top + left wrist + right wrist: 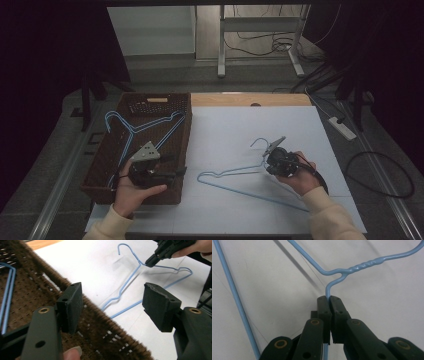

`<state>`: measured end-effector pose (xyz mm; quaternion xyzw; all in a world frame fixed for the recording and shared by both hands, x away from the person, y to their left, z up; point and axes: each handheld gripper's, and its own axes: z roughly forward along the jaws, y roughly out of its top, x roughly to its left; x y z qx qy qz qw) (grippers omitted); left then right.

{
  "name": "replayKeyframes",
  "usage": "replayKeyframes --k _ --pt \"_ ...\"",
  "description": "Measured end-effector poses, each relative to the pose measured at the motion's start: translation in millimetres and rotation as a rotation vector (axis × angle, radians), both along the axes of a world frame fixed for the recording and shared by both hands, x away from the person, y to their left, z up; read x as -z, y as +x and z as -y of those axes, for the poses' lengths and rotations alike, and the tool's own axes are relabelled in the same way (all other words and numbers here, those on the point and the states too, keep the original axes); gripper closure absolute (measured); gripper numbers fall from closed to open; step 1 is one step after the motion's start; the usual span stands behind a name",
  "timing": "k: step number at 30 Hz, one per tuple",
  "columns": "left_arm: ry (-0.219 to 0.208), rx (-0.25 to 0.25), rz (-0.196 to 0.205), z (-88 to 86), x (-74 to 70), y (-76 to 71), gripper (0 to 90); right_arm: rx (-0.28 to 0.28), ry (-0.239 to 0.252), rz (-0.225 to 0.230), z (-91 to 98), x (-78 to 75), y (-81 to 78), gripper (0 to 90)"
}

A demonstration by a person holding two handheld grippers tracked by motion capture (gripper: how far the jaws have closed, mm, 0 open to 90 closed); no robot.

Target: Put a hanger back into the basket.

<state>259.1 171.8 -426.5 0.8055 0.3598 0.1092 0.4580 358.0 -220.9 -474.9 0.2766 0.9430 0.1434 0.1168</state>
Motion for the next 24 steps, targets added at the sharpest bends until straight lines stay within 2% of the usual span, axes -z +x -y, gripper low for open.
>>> replayKeyframes --k 11,19,24 --pt "0.028 0.072 -0.013 32.5 -2.9 4.6 33.3 -0.014 0.02 0.022 1.9 -3.8 -5.1 87.7" --pt "0.042 0.085 -0.034 49.1 1.7 9.9 32.8 -0.02 0.024 0.029 2.4 -4.9 -6.5 87.7" --pt "0.058 0.099 -0.044 66.6 3.5 12.3 32.1 -0.02 0.025 0.033 2.6 -4.9 -7.0 87.7"
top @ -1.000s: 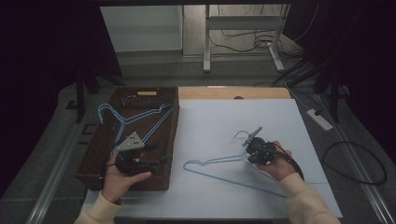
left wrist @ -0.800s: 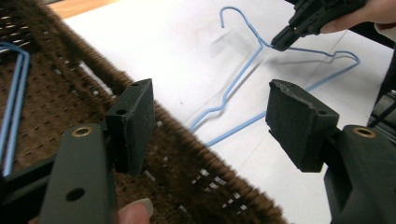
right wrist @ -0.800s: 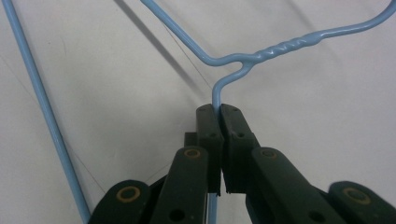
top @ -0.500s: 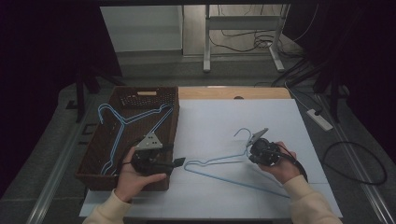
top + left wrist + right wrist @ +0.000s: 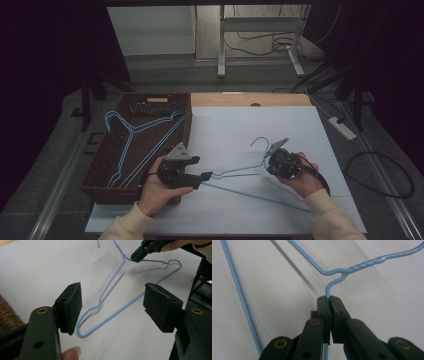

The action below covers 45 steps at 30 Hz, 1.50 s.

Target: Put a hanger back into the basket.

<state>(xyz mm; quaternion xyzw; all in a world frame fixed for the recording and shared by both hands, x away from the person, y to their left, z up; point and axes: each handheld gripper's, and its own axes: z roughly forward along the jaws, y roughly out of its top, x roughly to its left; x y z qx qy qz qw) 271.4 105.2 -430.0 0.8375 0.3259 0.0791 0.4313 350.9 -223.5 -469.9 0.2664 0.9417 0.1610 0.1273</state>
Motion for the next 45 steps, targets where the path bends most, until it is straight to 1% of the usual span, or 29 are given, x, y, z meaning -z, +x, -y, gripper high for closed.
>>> replayKeyframes --k 5,9,13,15,16,17,19,21,23,27,29,30,31,33,36,37,38,40,41,43,45 --pt "0.021 0.028 -0.011 20.3 2.9 2.8 31.0 -0.006 0.005 0.007 0.8 -1.1 -1.1 87.7" --pt "0.051 0.058 -0.023 34.7 8.5 5.8 30.4 -0.005 0.007 0.01 1.2 -1.5 -1.7 87.6" --pt "0.06 0.059 -0.032 42.1 11.9 8.5 30.0 -0.006 0.01 0.015 1.3 -2.0 -3.0 87.7" --pt "0.082 0.058 -0.045 48.5 14.2 10.6 29.9 -0.005 0.008 0.017 1.2 -2.6 -3.7 87.6" --pt "0.082 0.058 -0.045 48.5 14.2 10.6 29.8 -0.005 0.008 0.018 1.1 -2.7 -3.9 87.7" --pt "0.094 0.062 -0.049 53.9 15.5 11.5 29.7 -0.006 0.008 0.019 1.1 -2.8 -4.0 87.7" --pt "0.103 0.067 -0.058 60.1 17.1 12.4 29.6 -0.006 0.007 0.02 1.0 -2.8 -4.2 87.7" --pt "0.109 0.075 -0.057 63.1 18.1 13.2 29.6 -0.006 0.006 0.021 0.9 -2.9 -4.2 87.6" --pt "0.119 0.084 -0.067 72.3 21.4 15.8 29.5 -0.006 0.006 0.021 0.9 -2.8 -4.2 87.6" --pt "0.136 0.099 -0.076 81.2 25.7 18.8 29.5 -0.008 0.006 0.022 1.1 -2.9 -4.3 87.7" --pt "0.144 0.099 -0.083 86.8 29.6 22.7 29.4 -0.009 0.011 0.026 1.4 -3.1 -4.8 87.7" --pt "0.144 0.099 -0.083 86.8 29.6 22.7 29.4 -0.009 0.011 0.026 1.4 -3.1 -4.8 87.7" --pt "0.155 0.092 -0.085 88.8 31.8 25.8 29.4 -0.01 0.014 0.026 1.6 -3.4 -5.1 87.6" --pt "0.159 0.088 -0.084 89.6 32.7 27.2 29.3 -0.011 0.013 0.028 1.8 -3.8 -5.5 87.6" --pt "0.178 0.077 -0.082 92.1 35.7 31.4 29.4 -0.01 0.014 0.032 1.8 -4.1 -6.4 87.6" --pt "0.189 0.08 -0.084 94.7 38.6 33.6 29.5 -0.009 0.016 0.032 2.0 -4.1 -6.5 87.7" --pt "0.189 0.08 -0.084 94.7 38.6 33.6 29.5 -0.009 0.018 0.032 2.0 -4.0 -6.7 87.6" --pt "0.209 0.077 -0.098 100.1 46.0 39.3 29.5 -0.01 0.018 0.034 2.2 -4.0 -6.9 87.6" --pt "0.209 0.077 -0.098 100.1 46.0 39.3 29.6 -0.01 0.018 0.034 2.2 -4.0 -6.9 87.6" --pt "0.214 0.063 -0.11 103.0 51.5 45.0 29.9 -0.01 0.02 0.037 2.4 -4.1 -7.3 87.6" --pt "0.221 0.06 -0.111 104.7 54.7 48.8 30.2 -0.009 0.02 0.038 2.4 -4.4 -7.8 87.6"
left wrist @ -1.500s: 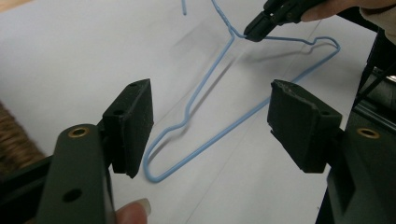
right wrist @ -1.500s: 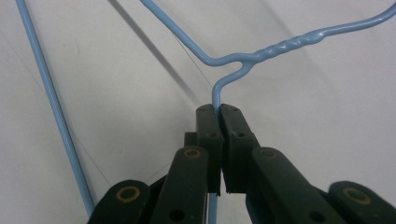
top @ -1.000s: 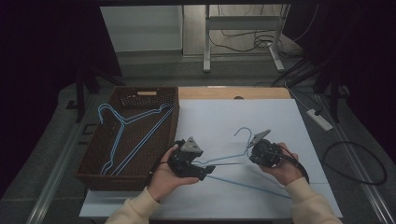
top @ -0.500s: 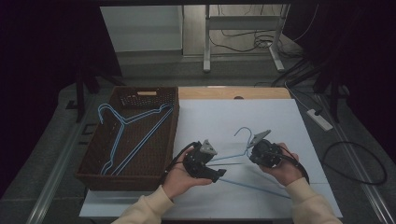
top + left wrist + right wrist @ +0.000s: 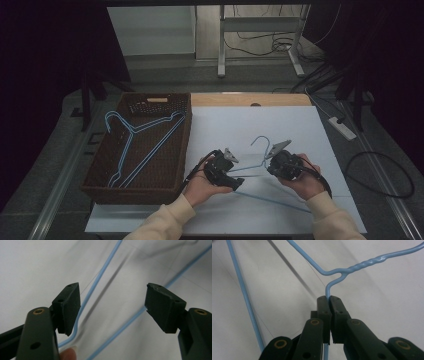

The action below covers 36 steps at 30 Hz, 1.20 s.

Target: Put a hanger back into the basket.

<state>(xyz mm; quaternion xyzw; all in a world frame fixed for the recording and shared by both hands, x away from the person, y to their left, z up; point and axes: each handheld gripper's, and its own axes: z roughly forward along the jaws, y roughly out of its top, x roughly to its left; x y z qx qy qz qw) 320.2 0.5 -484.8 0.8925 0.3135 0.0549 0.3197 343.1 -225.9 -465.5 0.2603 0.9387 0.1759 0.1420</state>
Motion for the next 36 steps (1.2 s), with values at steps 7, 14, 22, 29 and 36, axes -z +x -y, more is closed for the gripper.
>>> replayKeyframes --k 7,14,22,29,36 --pt "0.011 0.008 -0.013 5.6 12.6 13.4 31.4 -0.003 0.002 0.005 0.1 -0.9 -1.2 87.6" --pt "0.02 0.029 -0.015 8.1 18.5 22.0 41.5 -0.008 0.009 0.012 0.3 -2.0 -2.3 87.6" --pt "0.041 0.064 -0.001 8.5 23.5 27.0 64.9 -0.019 0.021 0.02 0.9 -4.2 -2.8 87.6" --pt "0.075 0.092 0.048 7.9 20.0 24.2 77.8 -0.021 0.024 0.029 1.0 -4.5 -3.2 87.4" --pt "0.099 0.153 0.077 11.9 9.7 10.0 85.6 0.004 0.074 0.077 7.1 -9.5 -2.4 84.4"
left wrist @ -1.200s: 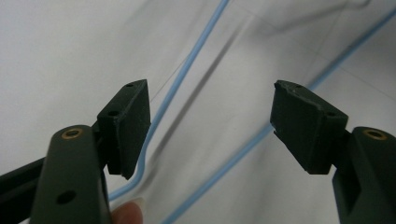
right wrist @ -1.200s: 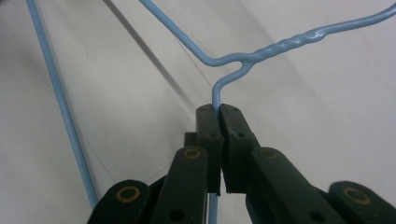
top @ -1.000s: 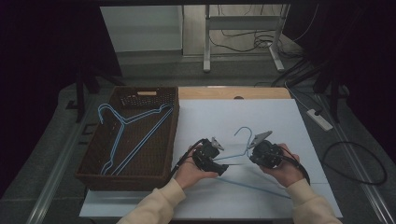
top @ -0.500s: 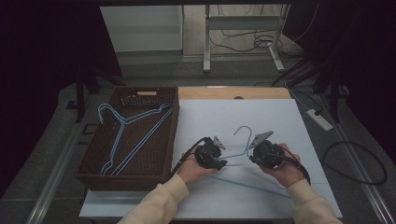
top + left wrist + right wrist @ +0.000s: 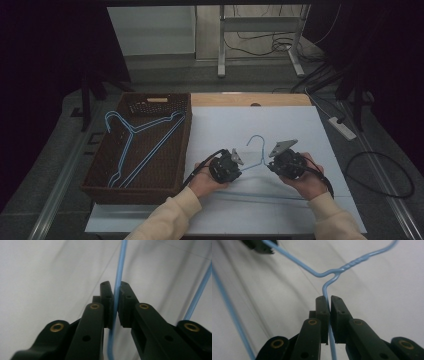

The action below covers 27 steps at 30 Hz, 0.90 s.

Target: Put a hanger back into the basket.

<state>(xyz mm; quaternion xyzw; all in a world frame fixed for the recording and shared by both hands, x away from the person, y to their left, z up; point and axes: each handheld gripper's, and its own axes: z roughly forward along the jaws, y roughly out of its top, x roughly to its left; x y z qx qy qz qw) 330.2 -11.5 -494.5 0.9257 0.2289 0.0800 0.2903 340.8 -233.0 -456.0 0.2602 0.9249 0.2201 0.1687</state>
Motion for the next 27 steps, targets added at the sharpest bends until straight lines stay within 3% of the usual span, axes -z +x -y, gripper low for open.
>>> replayKeyframes --k 5,9,10,11,13,15,19,21,23,27 --pt "-0.004 -0.008 0.021 0.0 -6.9 -7.1 86.9 0.018 0.046 0.024 4.0 -3.5 0.1 80.7" --pt "-0.018 -0.02 0.023 -4.0 -12.3 -9.7 86.9 0.038 0.136 0.084 10.3 -11.0 -2.8 66.3" --pt "-0.024 -0.028 0.028 -5.7 -14.4 -11.1 87.0 0.051 0.187 0.111 14.5 -15.5 -5.0 60.7" --pt "-0.024 -0.028 0.028 -5.7 -14.4 -11.1 86.9 0.051 0.187 0.111 14.5 -15.5 -5.0 60.7" --pt "-0.042 -0.043 0.03 -10.1 -19.3 -14.1 86.9 0.081 0.267 0.14 22.8 -22.3 -10.4 52.2" --pt "-0.045 -0.047 0.032 -11.5 -21.1 -15.1 87.0 0.086 0.287 0.144 24.9 -23.2 -11.9 50.4" --pt "-0.091 -0.08 0.03 -16.2 -28.1 -20.4 86.9 0.104 0.386 0.179 41.3 -27.0 -23.6 40.5" --pt "-0.099 -0.089 0.029 -17.9 -30.3 -21.2 86.9 0.106 0.395 0.181 43.8 -27.5 -25.0 40.1" --pt "-0.113 -0.102 0.027 -21.6 -34.2 -21.7 86.9 0.113 0.446 0.188 54.3 -28.1 -32.3 38.7" --pt "-0.157 -0.114 0.022 -27.1 -42.0 -24.2 86.9 0.132 0.47 0.202 62.6 -26.1 -37.6 37.1"
